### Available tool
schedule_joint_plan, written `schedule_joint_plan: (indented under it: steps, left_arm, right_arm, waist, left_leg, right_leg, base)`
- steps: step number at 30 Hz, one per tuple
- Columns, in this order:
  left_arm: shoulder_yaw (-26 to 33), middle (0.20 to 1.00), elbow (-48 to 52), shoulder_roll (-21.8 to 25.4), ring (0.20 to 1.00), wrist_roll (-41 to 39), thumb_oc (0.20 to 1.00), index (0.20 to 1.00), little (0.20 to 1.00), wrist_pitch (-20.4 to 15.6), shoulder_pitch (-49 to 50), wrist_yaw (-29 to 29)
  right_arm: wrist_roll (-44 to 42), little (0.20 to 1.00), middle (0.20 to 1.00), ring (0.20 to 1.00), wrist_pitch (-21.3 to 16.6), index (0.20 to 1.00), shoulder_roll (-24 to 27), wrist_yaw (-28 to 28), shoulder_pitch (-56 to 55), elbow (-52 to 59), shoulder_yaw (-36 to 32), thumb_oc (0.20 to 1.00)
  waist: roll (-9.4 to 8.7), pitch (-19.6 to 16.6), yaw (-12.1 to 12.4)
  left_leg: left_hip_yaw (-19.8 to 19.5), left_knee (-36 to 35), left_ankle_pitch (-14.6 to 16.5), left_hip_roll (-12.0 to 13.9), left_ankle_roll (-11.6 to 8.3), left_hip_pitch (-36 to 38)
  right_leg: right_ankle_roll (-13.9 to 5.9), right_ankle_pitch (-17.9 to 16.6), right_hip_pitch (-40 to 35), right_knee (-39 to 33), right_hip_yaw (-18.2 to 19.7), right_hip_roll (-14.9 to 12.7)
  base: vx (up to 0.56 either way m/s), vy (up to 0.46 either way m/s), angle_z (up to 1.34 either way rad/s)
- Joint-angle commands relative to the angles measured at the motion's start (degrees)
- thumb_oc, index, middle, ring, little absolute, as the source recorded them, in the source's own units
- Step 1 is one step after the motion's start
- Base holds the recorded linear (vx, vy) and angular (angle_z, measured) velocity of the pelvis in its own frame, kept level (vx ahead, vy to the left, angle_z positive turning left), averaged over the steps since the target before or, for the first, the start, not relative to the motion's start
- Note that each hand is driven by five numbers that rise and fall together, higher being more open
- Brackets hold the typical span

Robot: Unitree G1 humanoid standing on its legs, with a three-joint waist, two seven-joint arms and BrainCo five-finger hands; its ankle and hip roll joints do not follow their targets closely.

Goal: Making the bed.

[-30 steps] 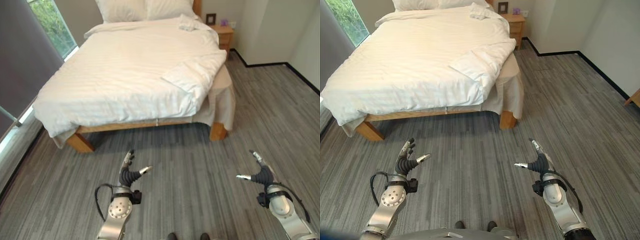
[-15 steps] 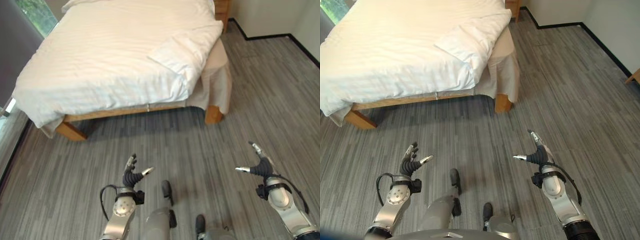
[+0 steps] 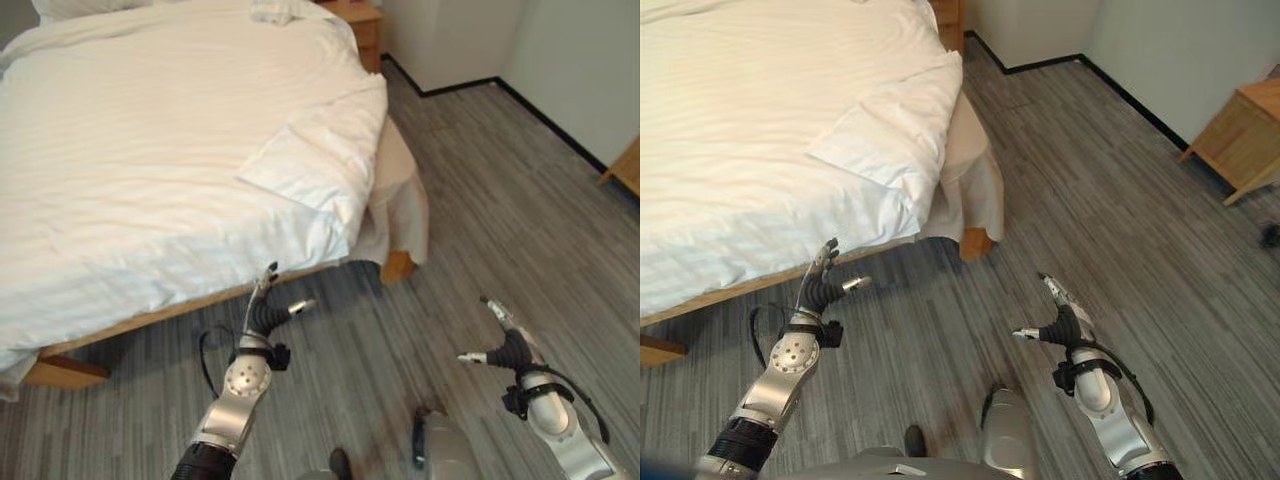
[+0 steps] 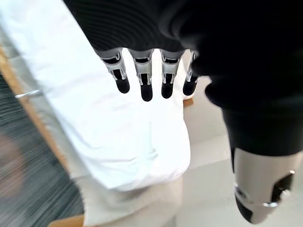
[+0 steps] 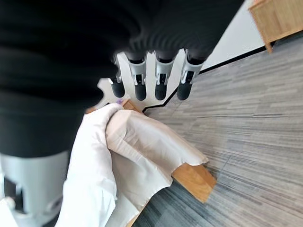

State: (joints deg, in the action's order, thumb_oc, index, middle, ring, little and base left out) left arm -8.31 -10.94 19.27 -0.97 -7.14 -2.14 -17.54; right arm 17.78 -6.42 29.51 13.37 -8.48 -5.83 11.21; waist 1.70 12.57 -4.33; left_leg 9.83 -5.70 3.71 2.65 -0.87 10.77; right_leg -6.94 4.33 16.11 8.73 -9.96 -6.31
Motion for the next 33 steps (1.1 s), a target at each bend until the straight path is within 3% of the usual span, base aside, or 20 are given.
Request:
schedule_joint_plan:
  steps: [1, 4, 5, 6, 7, 10, 11, 12, 14, 15, 16, 17, 21, 22, 24, 25, 27, 30, 33]
  left_arm:
    - [2.7, 1.000, 3.1, 1.6, 1.000, 2.6, 1.000, 1.000, 1.000, -2.5, 0.9, -3.2]
    - [4.0, 1.000, 2.3, 1.9, 1.000, 4.5, 1.000, 1.000, 1.000, -2.6, -0.1, -4.7]
    - [4.5, 1.000, 0.9, 1.8, 1.000, 6.2, 1.000, 1.000, 1.000, -2.2, -1.5, -6.7]
    - [4.7, 1.000, 0.6, 1.7, 1.000, 6.9, 1.000, 1.000, 1.000, -2.1, -1.4, -7.1]
    - [5.2, 1.000, 0.1, 1.3, 1.000, 7.0, 1.000, 1.000, 1.000, -1.8, -1.6, -8.1]
    - [5.3, 1.000, -2.3, 0.3, 1.000, 5.1, 1.000, 1.000, 1.000, -0.7, -4.8, -10.5]
    - [5.0, 1.000, -3.3, 0.0, 1.000, 4.5, 1.000, 1.000, 1.000, -0.2, -6.3, -11.5]
    - [5.4, 1.000, -4.1, 0.1, 1.000, 3.9, 1.000, 1.000, 1.000, 0.1, -7.3, -12.2]
    - [6.5, 1.000, -4.5, -0.1, 1.000, 4.0, 1.000, 1.000, 1.000, 0.1, -7.5, -13.1]
    - [6.5, 1.000, -4.5, -0.2, 1.000, 4.0, 1.000, 1.000, 1.000, 0.1, -7.5, -13.1]
    - [8.0, 1.000, -4.2, -0.3, 1.000, 4.5, 1.000, 1.000, 1.000, 0.3, -6.4, -13.9]
    - [8.4, 1.000, -4.6, -0.3, 1.000, 5.0, 1.000, 1.000, 1.000, 0.2, -5.9, -14.1]
    - [9.4, 1.000, -3.7, -0.5, 1.000, 5.3, 1.000, 1.000, 1.000, 0.2, -4.6, -15.2]
    - [9.9, 1.000, -3.2, -0.6, 1.000, 5.9, 1.000, 1.000, 1.000, 0.3, -3.5, -14.8]
    - [10.1, 1.000, -2.5, -0.9, 1.000, 6.5, 1.000, 1.000, 1.000, 0.4, -2.4, -14.8]
    - [9.5, 1.000, -2.3, -1.0, 1.000, 8.0, 1.000, 1.000, 1.000, 0.9, -1.2, -15.6]
    - [9.2, 1.000, -2.2, -0.8, 1.000, 8.5, 1.000, 1.000, 1.000, 1.2, -1.1, -15.9]
    - [8.1, 1.000, -2.4, -0.6, 1.000, 8.3, 1.000, 1.000, 1.000, 1.9, -1.1, -17.2]
    - [8.9, 1.000, -2.6, 0.0, 1.000, 7.7, 1.000, 1.000, 1.000, 2.1, -1.3, -18.4]
  right_arm:
    - [-0.2, 1.000, 1.000, 1.000, -0.7, 1.000, -1.6, 2.4, 3.7, -0.2, -1.7, 1.000]
    - [0.7, 1.000, 1.000, 1.000, -0.4, 1.000, -1.1, 2.1, 3.4, 0.3, -1.4, 1.000]
    - [1.2, 1.000, 1.000, 1.000, -0.9, 1.000, -0.7, 1.7, 2.1, 0.3, -1.3, 1.000]
    - [1.1, 1.000, 1.000, 1.000, -1.1, 1.000, -0.6, 1.4, 1.2, 0.4, -1.4, 1.000]
    - [0.0, 1.000, 1.000, 1.000, -1.6, 1.000, -0.3, 1.1, 0.2, 0.4, -1.6, 1.000]
    - [-1.9, 1.000, 1.000, 1.000, -2.3, 1.000, 2.2, 0.3, -1.7, 1.7, -2.8, 1.000]
    - [-2.2, 1.000, 1.000, 1.000, -2.3, 1.000, 2.9, 0.5, -2.2, 2.3, -3.2, 1.000]
    - [-2.0, 1.000, 1.000, 1.000, -2.1, 1.000, 3.7, 0.5, -2.8, 2.9, -3.9, 1.000]
    - [-1.5, 1.000, 1.000, 1.000, -1.6, 1.000, 4.6, 0.5, -3.5, 4.7, -5.3, 1.000]
    - [-1.5, 1.000, 1.000, 1.000, -1.5, 1.000, 4.6, 0.5, -3.7, 4.9, -5.4, 1.000]
    - [-1.0, 1.000, 1.000, 1.000, -1.3, 1.000, 5.5, 0.7, -4.2, 8.6, -7.7, 1.000]
    - [-0.4, 1.000, 1.000, 1.000, -1.2, 1.000, 6.0, 1.0, -4.2, 10.1, -8.3, 1.000]
    - [4.2, 1.000, 1.000, 1.000, -0.4, 1.000, 8.2, 3.9, -0.1, 13.5, -9.5, 1.000]
    - [6.1, 1.000, 1.000, 1.000, -0.7, 1.000, 8.9, 3.9, 0.6, 15.4, -10.1, 1.000]
    - [7.7, 1.000, 1.000, 1.000, -1.0, 1.000, 9.0, 4.0, 0.8, 16.9, -10.4, 1.000]
    - [13.3, 1.000, 1.000, 1.000, -1.0, 1.000, 9.1, 5.3, 3.6, 20.4, -9.4, 1.000]
    - [14.7, 1.000, 1.000, 1.000, -0.9, 1.000, 8.7, 5.3, 5.6, 20.9, -7.7, 1.000]
    - [18.3, 1.000, 1.000, 1.000, 0.0, 1.000, 7.9, 4.9, 13.5, 21.5, -1.5, 1.000]
    - [19.7, 1.000, 1.000, 1.000, 0.1, 1.000, 6.2, 5.2, 18.5, 21.3, 2.8, 1.000]
  waist:
    - [-2.37, -1.2, 1.1]
    - [-2.13, -1.6, 1.0]
    - [-2.26, -2.6, 0.2]
    - [-1.98, -3.3, -0.2]
    - [-0.88, -3.8, -0.7]
    - [-0.73, -2.1, -0.8]
    - [-1.52, -1.6, -1.1]
    - [-1.89, -1.3, -1.2]
    - [-2.38, -0.7, -0.8]
    - [-2.46, -0.8, -0.8]
    - [-2.31, -1.3, -0.7]
    - [-1.89, -1.7, -0.7]
    - [-0.77, -2.5, -0.3]
    - [-0.19, -3.5, -0.4]
    - [0.05, -4.3, -0.3]
    - [-1.31, -6.1, 0.8]
    - [-1.99, -6.2, 1.5]
    - [-3.30, -4.6, 2.5]
    - [-3.94, -3.3, 3.1]
  left_leg:
    - [6.5, 0.7, 1.9, 3.8, -2.40, -1.0]
    - [7.0, 0.7, 3.4, 4.5, -3.49, 1.3]
    - [5.7, 0.7, 4.4, 5.0, -4.01, 4.3]
    - [5.5, 0.7, 3.5, 6.0, -4.53, 5.2]
    - [4.9, 1.4, 0.1, 7.6, -5.09, 6.2]
    - [2.5, 23.9, -7.9, 11.6, -5.06, -3.7]
    - [4.5, 28.2, -9.2, 12.6, -4.75, -5.9]
    - [6.3, 30.7, -7.3, 13.1, -5.16, -7.5]
    - [9.4, 29.4, -3.7, 10.4, -4.74, -11.5]
    - [9.5, 29.4, -3.5, 10.1, -4.51, -11.5]
    - [12.3, 20.9, -1.1, 7.2, -3.99, -12.1]
    - [14.0, 16.2, -2.2, 6.7, -4.37, -12.0]
    - [20.8, 5.0, -9.4, 9.6, -6.29, -12.7]
    - [21.9, 2.6, -9.4, 9.5, -5.90, -10.7]
    - [21.5, 1.5, -9.4, 8.8, -5.34, -9.4]
    - [22.0, 1.2, -7.8, 7.3, -3.72, -7.2]
    - [21.6, 1.0, -6.3, 6.3, -2.59, -6.2]
    - [19.5, 0.7, -3.3, 3.8, -0.43, -3.3]
    - [18.2, 0.7, -1.8, 3.1, 0.71, -2.9]
  right_leg:
    - [-3.80, -7.3, -4.8, -13.7, -1.5, -3.0]
    - [-4.35, -7.8, -2.9, -13.7, -1.6, -3.3]
    - [-3.45, -9.6, -4.9, -13.7, 0.4, -2.7]
    - [-2.82, -10.1, -5.9, -13.7, 0.6, -2.3]
    - [-1.87, -10.1, -7.2, -13.7, 1.0, -0.9]
    - [1.95, -7.6, -13.3, -13.7, -0.6, 0.1]
    - [3.01, -6.3, -15.1, -13.7, -1.4, 0.0]
    - [3.07, -4.3, -17.2, -13.7, -1.7, 0.1]
    - [2.89, -3.3, -19.7, -13.7, -1.1, -0.8]
    - [2.70, -3.2, -19.7, -13.7, -1.1, -1.0]
    - [1.45, -2.3, -21.1, -13.7, -1.0, -1.9]
    - [0.74, -1.9, -21.6, -13.7, -1.5, -2.3]
    - [-0.33, -0.3, -24.5, -13.7, -4.7, -3.4]
    - [-1.02, -0.3, -25.1, -13.7, -5.6, -3.4]
    - [-1.54, -0.3, -26.0, -13.7, -6.0, -3.4]
    - [-2.19, -1.4, -27.4, -10.2, -6.9, -5.3]
    - [-2.96, -1.2, -26.4, -6.1, -7.1, -6.6]
    - [-5.77, -8.5, -21.6, 6.6, -6.0, -11.4]
    - [-6.09, -10.2, -17.6, 12.6, -3.5, -13.0]
  base:
    - [0.38, -0.238, 0.39]
    - [0.38, -0.279, 0.15]
    - [0.46, -0.329, -0.14]
    - [0.62, -0.456, 0.05]
    - [0.40, -0.352, 0.32]
    - [0.29, -0.392, 0.29]
    - [0.32, -0.352, 0.38]
    - [0.35, -0.220, 0.47]
    - [0.27, -0.055, 0.32]
    - [0.30, 0.097, 0.10]
    - [0.28, 0.159, -0.04]
    - [0.34, 0.212, -0.25]
    - [0.24, 0.165, -0.08]
    - [0.31, 0.186, -0.11]
    - [0.30, 0.183, 0.22]
    - [0.27, 0.178, 0.11]
    - [0.23, 0.184, 0.14]
    - [0.14, 0.180, 0.34]
    - [0.11, 0.109, 1.02]
